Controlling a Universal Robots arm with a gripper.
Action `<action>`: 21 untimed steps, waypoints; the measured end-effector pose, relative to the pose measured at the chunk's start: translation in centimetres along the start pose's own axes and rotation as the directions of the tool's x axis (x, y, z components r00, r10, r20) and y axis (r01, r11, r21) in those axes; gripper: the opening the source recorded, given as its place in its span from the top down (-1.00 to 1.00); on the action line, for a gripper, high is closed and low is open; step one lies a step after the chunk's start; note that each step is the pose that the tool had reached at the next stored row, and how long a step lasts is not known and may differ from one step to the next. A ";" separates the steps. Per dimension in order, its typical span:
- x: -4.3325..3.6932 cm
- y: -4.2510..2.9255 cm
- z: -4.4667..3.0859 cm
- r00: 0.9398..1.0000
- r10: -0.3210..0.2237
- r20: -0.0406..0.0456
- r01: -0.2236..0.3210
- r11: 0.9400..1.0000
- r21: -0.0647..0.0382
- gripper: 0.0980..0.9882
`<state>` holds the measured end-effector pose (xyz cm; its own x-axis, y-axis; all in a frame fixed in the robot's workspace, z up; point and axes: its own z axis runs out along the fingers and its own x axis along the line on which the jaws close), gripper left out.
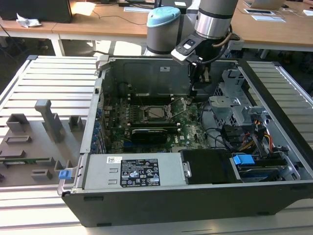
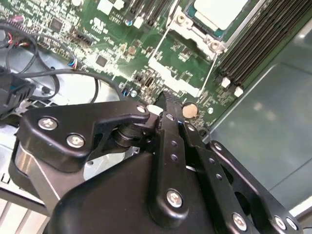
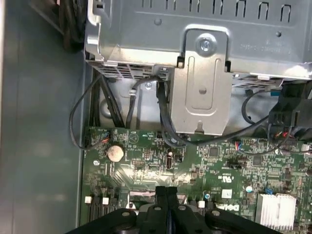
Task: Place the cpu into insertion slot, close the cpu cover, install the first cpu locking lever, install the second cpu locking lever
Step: 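Close the cpu cover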
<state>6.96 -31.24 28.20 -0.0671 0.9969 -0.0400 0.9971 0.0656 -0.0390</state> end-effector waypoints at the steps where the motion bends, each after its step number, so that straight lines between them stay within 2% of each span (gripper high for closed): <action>1: -0.01 0.12 -0.01 1.000 0.000 0.000 0.000 1.000 0.000 0.98; 3: -0.01 0.22 0.01 1.000 0.000 0.000 0.000 1.000 0.000 0.98; 5: 0.01 0.36 0.68 1.000 0.000 0.000 0.000 1.000 0.001 0.98; 7: 0.04 0.42 0.92 1.000 0.000 0.000 0.000 1.000 0.001 0.98; 13: 0.89 1.04 1.20 1.000 0.000 0.000 0.000 1.000 0.001 0.98; 16: 1.01 1.33 1.62 1.000 0.000 0.001 0.000 1.000 0.001 0.98; 21: 1.05 1.38 2.54 1.000 0.000 0.001 0.000 1.000 0.001 0.98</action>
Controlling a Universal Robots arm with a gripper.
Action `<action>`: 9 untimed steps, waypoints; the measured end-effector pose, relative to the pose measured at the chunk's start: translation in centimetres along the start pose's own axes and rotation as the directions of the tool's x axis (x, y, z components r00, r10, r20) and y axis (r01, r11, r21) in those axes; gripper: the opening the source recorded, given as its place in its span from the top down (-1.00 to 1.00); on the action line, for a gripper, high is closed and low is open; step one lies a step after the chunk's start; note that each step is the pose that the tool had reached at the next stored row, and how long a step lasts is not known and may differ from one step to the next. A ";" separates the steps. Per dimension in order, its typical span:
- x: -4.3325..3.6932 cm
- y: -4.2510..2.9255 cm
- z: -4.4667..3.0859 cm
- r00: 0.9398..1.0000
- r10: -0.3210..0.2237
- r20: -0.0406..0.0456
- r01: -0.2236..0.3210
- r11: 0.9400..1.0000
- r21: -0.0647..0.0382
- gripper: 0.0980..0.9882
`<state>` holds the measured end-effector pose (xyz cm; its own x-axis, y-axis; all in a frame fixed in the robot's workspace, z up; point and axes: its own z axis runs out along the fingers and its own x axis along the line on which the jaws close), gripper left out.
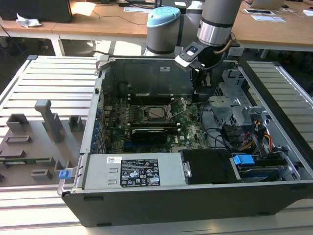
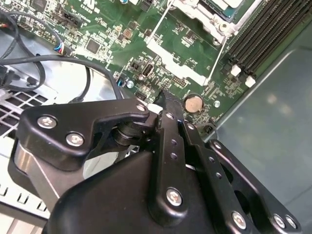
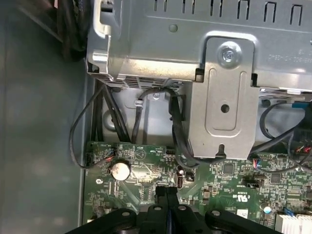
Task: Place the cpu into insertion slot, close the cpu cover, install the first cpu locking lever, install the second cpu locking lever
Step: 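Close the cpu cover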
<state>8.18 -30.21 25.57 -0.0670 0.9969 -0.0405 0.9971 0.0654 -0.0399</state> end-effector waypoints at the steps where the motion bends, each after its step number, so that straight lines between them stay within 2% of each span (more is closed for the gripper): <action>1: 0.02 0.02 0.38 1.000 0.000 0.000 0.000 1.000 0.000 0.98; 2: 0.03 -0.02 0.75 1.000 0.000 0.000 0.000 1.000 0.000 0.98; 4: 0.10 -0.59 1.32 1.000 0.000 0.000 0.000 1.000 0.000 0.98; 9: 0.18 -1.86 1.47 1.000 0.000 0.000 0.000 1.000 0.000 0.98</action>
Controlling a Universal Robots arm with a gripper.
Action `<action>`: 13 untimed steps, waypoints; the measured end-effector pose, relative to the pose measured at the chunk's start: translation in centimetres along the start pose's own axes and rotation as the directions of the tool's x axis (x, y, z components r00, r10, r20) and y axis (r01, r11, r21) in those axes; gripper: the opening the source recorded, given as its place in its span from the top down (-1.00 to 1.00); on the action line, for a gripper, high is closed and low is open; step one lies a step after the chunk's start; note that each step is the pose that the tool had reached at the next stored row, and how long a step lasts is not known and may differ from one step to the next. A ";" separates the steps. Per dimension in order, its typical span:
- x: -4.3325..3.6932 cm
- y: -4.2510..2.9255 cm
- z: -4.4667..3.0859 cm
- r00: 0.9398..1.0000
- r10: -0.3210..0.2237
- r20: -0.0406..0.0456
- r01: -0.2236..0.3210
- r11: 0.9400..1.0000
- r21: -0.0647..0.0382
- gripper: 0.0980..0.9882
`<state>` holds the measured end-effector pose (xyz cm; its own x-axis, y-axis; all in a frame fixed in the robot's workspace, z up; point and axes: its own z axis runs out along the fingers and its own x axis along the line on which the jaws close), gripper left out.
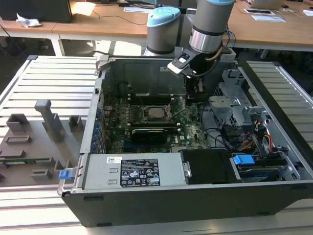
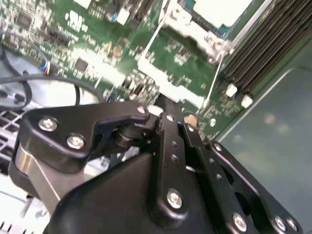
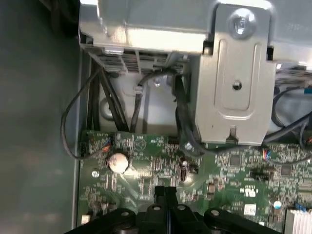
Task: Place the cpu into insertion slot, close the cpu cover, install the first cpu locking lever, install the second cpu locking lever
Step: 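Close the cpu cover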
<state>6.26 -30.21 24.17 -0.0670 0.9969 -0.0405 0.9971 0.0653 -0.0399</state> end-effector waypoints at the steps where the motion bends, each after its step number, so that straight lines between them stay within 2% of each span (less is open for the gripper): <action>1: 0.02 -0.26 0.01 1.000 0.000 0.000 0.000 1.000 0.000 0.98; 4: 0.08 -1.20 0.04 1.000 0.000 0.000 0.000 1.000 0.000 0.98; 13: 0.15 -2.25 0.08 1.000 0.000 0.000 0.000 1.000 0.000 0.98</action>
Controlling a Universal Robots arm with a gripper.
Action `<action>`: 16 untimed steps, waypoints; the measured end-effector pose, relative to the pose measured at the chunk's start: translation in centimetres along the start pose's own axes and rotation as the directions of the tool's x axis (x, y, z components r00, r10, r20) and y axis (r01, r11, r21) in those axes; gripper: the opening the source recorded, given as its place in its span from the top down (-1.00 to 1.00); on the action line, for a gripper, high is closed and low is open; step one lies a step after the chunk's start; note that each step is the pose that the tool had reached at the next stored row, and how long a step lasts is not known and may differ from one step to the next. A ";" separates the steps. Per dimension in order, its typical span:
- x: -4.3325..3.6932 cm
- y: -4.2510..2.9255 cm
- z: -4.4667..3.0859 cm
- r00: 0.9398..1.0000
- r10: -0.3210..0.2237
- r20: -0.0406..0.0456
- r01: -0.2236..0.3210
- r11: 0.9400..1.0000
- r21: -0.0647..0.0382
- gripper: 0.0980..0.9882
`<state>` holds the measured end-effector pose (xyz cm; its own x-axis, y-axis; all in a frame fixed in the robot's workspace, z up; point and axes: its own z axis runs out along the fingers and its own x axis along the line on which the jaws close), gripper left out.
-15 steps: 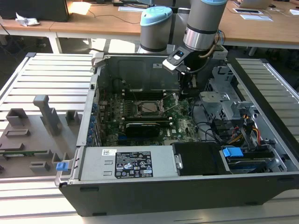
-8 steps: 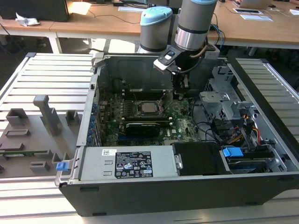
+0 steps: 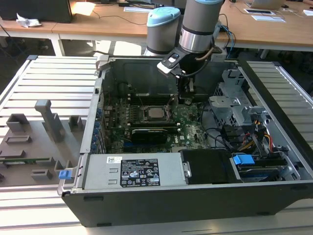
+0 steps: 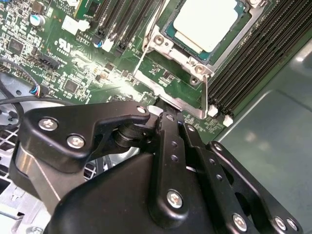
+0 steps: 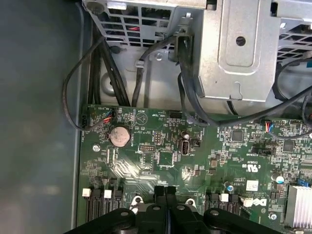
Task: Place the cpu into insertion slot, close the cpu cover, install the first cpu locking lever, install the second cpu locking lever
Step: 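Close the cpu cover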
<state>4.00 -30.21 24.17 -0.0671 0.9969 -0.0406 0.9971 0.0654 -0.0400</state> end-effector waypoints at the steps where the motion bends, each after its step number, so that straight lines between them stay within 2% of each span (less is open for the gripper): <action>1: 0.01 -0.10 0.00 1.000 0.000 0.000 0.000 1.000 0.000 0.98; 16: 0.09 -1.34 0.05 1.000 0.000 0.000 0.000 1.000 0.000 0.98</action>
<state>2.66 -30.21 24.17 -0.0671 0.9969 -0.0405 0.9971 0.0654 -0.0400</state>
